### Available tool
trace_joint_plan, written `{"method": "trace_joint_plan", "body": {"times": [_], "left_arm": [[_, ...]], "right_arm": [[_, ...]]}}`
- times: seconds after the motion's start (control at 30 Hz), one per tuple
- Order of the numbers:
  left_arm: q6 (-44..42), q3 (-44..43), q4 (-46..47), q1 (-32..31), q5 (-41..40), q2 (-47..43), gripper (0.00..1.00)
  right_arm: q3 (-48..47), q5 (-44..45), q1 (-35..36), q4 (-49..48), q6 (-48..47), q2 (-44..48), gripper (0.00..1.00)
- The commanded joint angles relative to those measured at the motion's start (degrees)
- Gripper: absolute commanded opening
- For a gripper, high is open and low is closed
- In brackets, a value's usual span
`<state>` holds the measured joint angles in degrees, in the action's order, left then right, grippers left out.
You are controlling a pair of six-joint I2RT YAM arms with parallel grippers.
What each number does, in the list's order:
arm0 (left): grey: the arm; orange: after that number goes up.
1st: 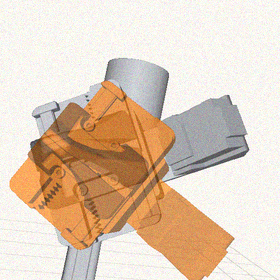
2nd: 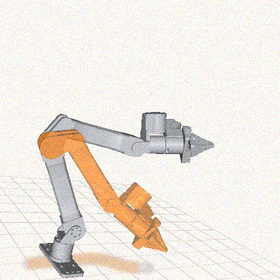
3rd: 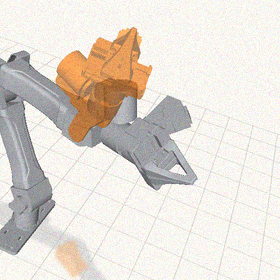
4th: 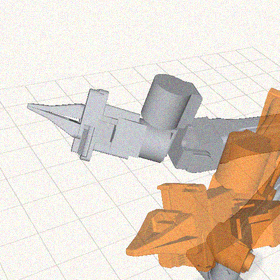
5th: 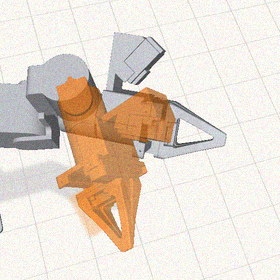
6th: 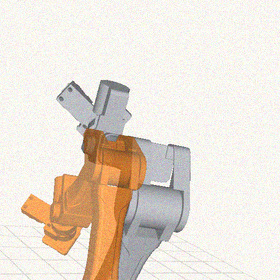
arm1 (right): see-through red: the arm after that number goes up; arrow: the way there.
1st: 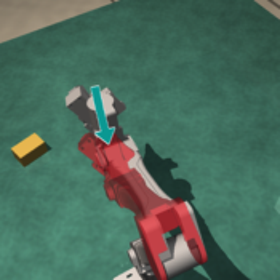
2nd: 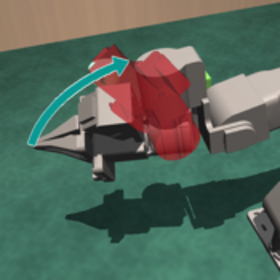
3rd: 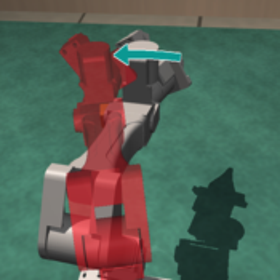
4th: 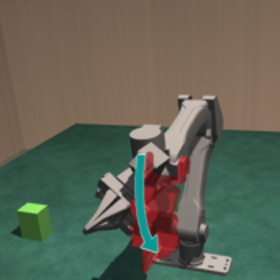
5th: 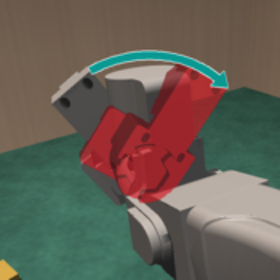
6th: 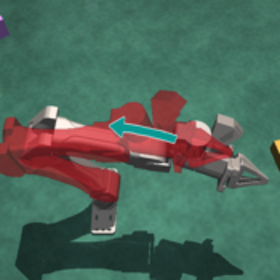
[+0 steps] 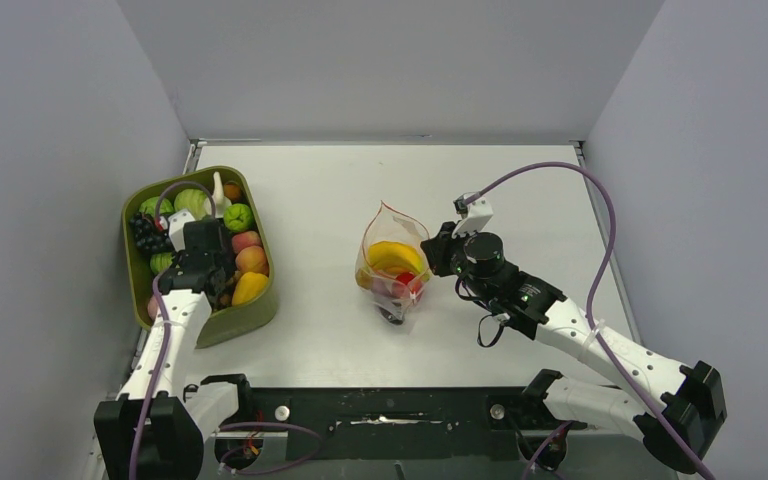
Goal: Place the food in the zip-top bag and seal the zipper
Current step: Pick up the fake fruit from the bin.
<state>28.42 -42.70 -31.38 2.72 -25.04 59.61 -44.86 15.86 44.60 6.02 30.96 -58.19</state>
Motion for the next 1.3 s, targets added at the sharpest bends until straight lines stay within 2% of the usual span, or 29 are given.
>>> {"method": "trace_joint_plan", "body": {"times": [0.0,0.17,0.77,1.07,1.27], "left_arm": [[0.3,-0.7,1.4,0.4,0.3,-2.5,0.23],[-1.5,-3.9,0.0,0.3,2.8,-4.5,0.00],[-5.3,-12.7,-0.1,0.3,6.6,-10.4,0.00],[-7.0,-18.4,0.9,-0.4,12.1,-9.7,0.00],[-6.7,-21.6,6.2,-0.4,18.0,-8.3,0.00]], "right_arm": [[-1.1,1.2,-0.4,-3.4,-1.0,0.4,0.00],[-1.2,1.2,-0.4,-3.4,-1.1,0.7,0.00],[-2.3,0.0,-0.4,-2.9,0.8,0.2,0.00],[-3.5,-0.2,-0.3,-3.2,1.0,-1.0,0.00],[-3.6,-2.2,-0.3,-3.8,1.9,-1.8,0.00]]}}
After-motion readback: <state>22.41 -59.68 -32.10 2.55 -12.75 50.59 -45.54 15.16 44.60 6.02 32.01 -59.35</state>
